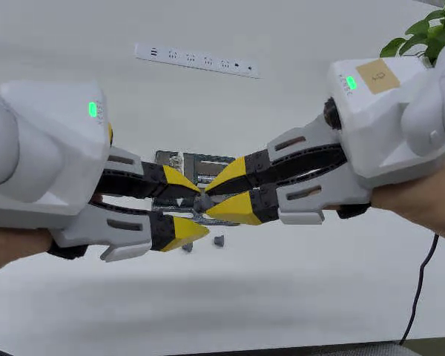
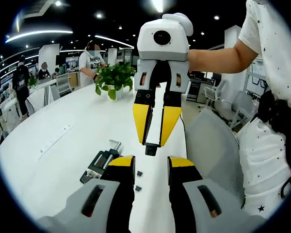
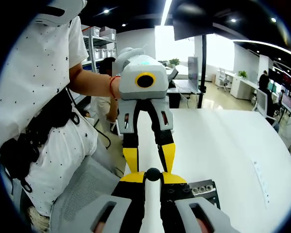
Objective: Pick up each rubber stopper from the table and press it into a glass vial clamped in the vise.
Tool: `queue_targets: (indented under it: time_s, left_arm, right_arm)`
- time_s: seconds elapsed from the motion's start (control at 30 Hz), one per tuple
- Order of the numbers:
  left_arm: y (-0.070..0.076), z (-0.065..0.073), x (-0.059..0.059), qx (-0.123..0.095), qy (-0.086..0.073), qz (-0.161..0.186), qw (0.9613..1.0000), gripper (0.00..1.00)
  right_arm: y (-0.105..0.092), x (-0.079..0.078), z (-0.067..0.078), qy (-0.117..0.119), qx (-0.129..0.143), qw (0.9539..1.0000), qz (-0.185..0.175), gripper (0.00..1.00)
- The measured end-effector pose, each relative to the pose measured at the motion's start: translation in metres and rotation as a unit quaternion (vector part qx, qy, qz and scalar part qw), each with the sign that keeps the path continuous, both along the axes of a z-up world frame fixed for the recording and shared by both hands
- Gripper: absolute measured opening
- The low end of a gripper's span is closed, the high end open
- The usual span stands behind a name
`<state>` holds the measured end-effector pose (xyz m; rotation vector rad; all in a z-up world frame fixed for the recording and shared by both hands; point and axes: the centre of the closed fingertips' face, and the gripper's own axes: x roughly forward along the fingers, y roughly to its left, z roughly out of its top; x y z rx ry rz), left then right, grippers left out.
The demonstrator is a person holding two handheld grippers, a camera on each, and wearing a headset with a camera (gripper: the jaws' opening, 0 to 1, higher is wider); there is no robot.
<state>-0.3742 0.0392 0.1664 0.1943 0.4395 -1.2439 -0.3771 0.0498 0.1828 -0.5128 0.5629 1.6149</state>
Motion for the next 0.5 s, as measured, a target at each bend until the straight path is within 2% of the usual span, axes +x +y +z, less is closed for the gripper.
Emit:
queue_targets:
  time_s: [0.2, 0.33, 0.4, 0.5]
  left_arm:
    - [0.017, -0.011, 0.011, -0.006, 0.007, 0.036, 0.9993, 0.34]
    - [0.029, -0.019, 0.017, -0.007, 0.001, 0.055, 0.9985, 0.39]
    - [0.034, -0.023, 0.019, -0.005, -0.003, 0.061, 0.9981, 0.41]
    - [0.042, -0.029, 0.025, -0.009, -0.012, 0.074, 0.9971, 0.47]
  right_arm:
    - [0.003, 0.020, 0.002, -0.003, -0.008, 0.9998, -0.018, 0.05]
    - [0.005, 0.040, 0.000, -0.008, -0.020, 0.9993, -0.030, 0.05]
    - [0.007, 0.044, -0.001, -0.009, -0.027, 0.9990, -0.036, 0.05]
    - [0.011, 0.059, -0.005, -0.015, -0.045, 0.9979, -0.044, 0.05]
